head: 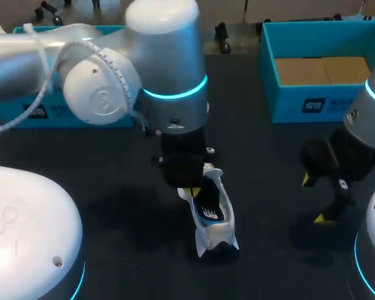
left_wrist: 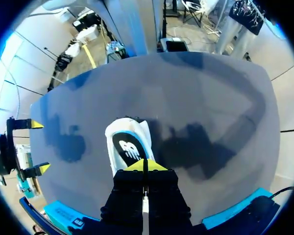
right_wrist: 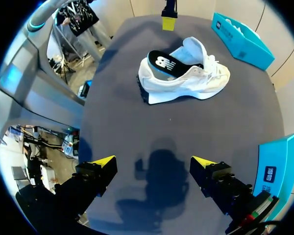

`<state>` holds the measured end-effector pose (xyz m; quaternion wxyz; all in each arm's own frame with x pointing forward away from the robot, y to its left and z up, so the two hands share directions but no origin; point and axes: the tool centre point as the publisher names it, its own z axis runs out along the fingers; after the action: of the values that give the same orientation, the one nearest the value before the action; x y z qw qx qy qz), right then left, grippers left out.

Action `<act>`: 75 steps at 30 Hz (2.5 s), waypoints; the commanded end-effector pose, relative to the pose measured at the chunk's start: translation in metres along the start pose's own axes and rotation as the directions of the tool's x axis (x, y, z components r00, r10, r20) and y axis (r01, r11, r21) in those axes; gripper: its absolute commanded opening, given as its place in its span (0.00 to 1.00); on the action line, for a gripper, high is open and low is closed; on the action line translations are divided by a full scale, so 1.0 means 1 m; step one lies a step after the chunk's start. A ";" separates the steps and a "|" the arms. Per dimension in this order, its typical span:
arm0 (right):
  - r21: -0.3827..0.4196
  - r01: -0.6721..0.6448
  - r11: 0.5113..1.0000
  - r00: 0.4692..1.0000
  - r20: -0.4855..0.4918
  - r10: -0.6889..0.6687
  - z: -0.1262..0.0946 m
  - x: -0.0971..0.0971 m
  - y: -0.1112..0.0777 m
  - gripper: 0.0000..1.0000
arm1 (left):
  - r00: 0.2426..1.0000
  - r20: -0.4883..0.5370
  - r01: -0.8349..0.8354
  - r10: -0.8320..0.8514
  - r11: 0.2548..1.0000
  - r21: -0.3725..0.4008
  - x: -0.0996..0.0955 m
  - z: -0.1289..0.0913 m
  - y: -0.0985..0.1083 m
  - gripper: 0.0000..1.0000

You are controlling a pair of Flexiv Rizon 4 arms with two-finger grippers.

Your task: Take the shoe out of the shoebox, open the shoe tongue, remove and reinsert the insole, then place the shoe into the shoebox

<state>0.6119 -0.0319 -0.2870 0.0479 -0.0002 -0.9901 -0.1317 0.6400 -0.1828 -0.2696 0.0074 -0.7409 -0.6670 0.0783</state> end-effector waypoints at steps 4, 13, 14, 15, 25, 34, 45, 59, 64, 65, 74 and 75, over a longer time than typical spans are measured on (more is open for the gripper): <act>0.001 0.001 1.000 1.000 0.003 -0.001 0.001 0.001 0.000 1.00 | 0.990 -0.138 0.004 -0.004 1.000 0.004 -0.008 -0.001 -0.004 0.00; 0.001 0.001 1.000 1.000 0.003 -0.001 0.001 0.001 0.000 1.00 | 0.978 -0.209 0.000 0.022 0.994 0.106 -0.011 0.015 -0.004 0.00; 0.001 0.001 1.000 1.000 0.003 -0.001 0.001 0.001 0.000 1.00 | 0.977 -0.212 -0.003 0.026 0.994 0.106 -0.010 0.017 -0.005 0.00; 0.001 0.001 1.000 1.000 0.003 -0.001 0.001 0.001 0.000 1.00 | 0.975 -0.218 -0.014 0.038 0.994 0.110 -0.010 0.019 -0.006 0.00; 0.001 0.001 1.000 1.000 0.003 -0.001 0.001 0.001 0.000 1.00 | 0.964 -0.250 -0.049 0.085 0.988 0.146 0.001 0.029 -0.016 0.00; 0.001 0.001 1.000 1.000 0.003 -0.001 0.001 0.001 0.000 1.00 | 0.967 -0.239 -0.054 0.093 0.985 0.164 0.001 0.049 -0.021 0.00; 0.001 0.001 1.000 1.000 0.003 -0.001 0.001 0.001 0.000 1.00 | 0.985 -0.164 -0.029 0.055 0.987 0.160 -0.008 0.054 -0.021 0.00; 0.001 0.001 1.000 1.000 0.003 -0.001 0.001 0.001 0.000 1.00 | 0.994 -0.109 -0.004 0.022 0.986 0.168 -0.011 0.058 -0.020 0.00; 0.001 0.001 1.000 1.000 0.003 -0.001 0.001 0.001 0.000 1.00 | 0.996 -0.088 -0.010 0.025 0.987 0.163 -0.012 0.056 -0.022 0.00; 0.001 0.001 1.000 1.000 0.003 -0.001 0.001 0.001 0.000 1.00 | 0.996 -0.087 -0.010 0.024 0.987 0.162 -0.013 0.059 -0.022 0.00; 0.001 0.001 1.000 1.000 0.003 -0.001 0.001 0.001 0.000 1.00 | 0.998 -0.064 0.023 -0.012 0.984 0.176 -0.016 0.071 -0.023 0.00; 0.001 0.001 1.000 1.000 0.003 -0.001 0.001 0.001 0.000 1.00 | 0.998 -0.058 0.024 -0.014 0.984 0.175 -0.017 0.071 -0.023 0.00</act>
<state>0.6116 -0.0322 -0.2875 0.0475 0.0005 -0.9901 -0.1323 0.6077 -0.2053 -0.3318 0.0967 -0.7333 -0.6634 0.1128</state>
